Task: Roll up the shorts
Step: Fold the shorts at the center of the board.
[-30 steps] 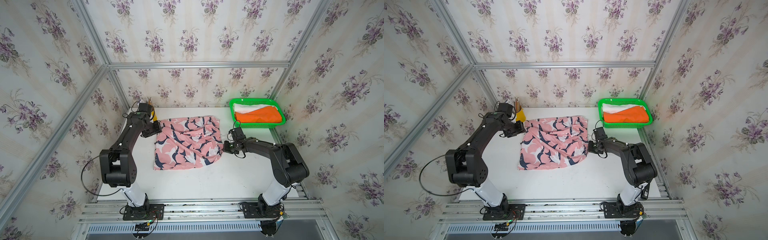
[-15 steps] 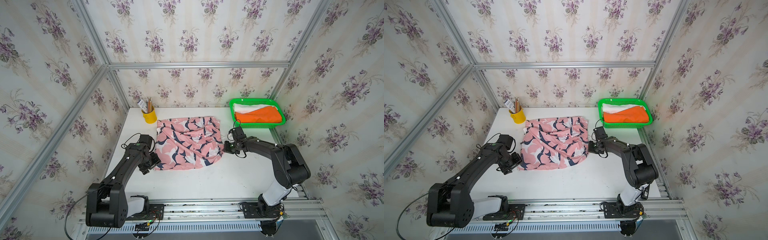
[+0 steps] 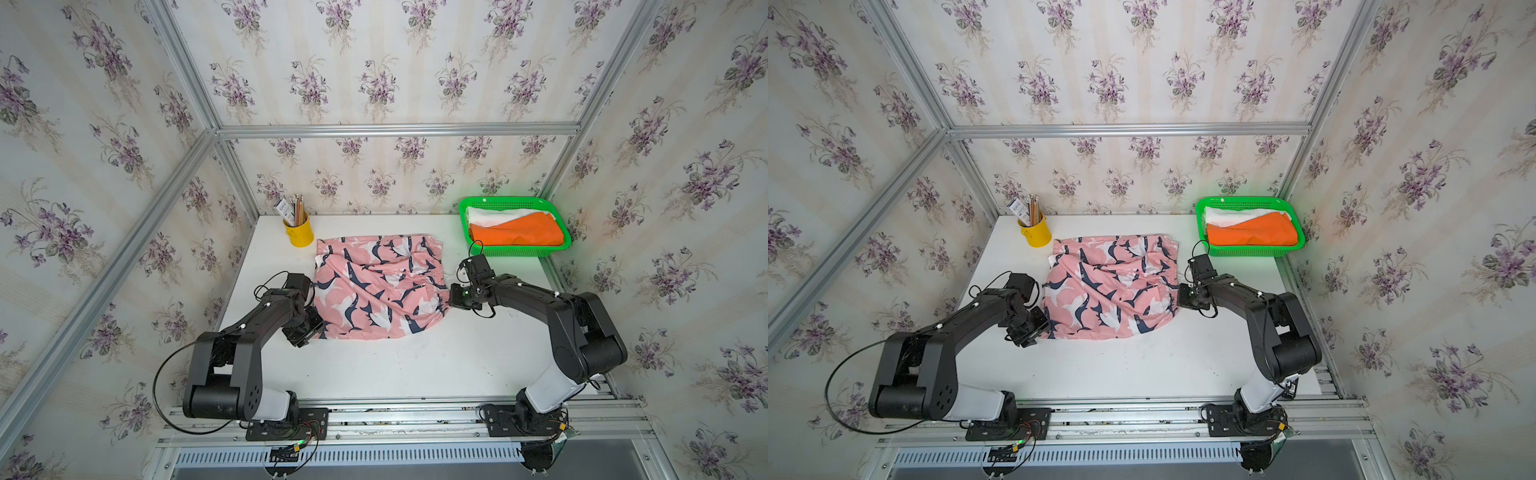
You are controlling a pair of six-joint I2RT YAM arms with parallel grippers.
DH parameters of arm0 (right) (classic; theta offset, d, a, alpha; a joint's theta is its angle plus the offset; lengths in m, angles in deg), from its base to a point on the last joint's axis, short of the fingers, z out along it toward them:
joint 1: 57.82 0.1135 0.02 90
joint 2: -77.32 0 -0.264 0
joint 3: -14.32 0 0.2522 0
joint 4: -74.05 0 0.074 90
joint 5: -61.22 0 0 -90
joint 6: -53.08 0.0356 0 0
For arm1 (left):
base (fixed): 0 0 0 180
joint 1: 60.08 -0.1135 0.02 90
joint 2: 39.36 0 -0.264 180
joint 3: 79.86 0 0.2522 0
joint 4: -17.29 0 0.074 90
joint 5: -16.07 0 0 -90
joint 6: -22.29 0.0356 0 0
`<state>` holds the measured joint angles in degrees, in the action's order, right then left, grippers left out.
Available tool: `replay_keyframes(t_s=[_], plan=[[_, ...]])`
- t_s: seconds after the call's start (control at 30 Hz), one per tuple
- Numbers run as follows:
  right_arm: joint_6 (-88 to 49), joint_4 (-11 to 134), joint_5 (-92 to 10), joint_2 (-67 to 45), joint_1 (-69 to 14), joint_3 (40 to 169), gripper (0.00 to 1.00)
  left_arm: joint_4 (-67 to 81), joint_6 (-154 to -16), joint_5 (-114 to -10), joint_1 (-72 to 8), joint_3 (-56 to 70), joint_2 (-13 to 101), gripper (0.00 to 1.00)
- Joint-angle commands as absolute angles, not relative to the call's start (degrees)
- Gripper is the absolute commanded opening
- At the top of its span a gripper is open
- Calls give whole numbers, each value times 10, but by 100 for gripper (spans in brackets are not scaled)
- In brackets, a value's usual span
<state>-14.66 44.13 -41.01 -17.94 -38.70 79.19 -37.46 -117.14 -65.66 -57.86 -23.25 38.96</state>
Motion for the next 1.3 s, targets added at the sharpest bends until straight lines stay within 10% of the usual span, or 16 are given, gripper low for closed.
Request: replay_keyframes(t_s=[0.0,0.37,0.8,1.27], plan=[[-147,430,-403,-178,-387,791,0,-391,-1189,-688,-579,-236,346,51],[-149,424,-399,-183,-387,793,0,-348,-1183,-653,-579,-260,393,56],[-144,417,-386,-160,-387,801,0,-341,-1154,-642,-580,-255,388,2],[-177,201,-296,17,-387,1216,0,-585,-1017,-839,-630,319,200,0]])
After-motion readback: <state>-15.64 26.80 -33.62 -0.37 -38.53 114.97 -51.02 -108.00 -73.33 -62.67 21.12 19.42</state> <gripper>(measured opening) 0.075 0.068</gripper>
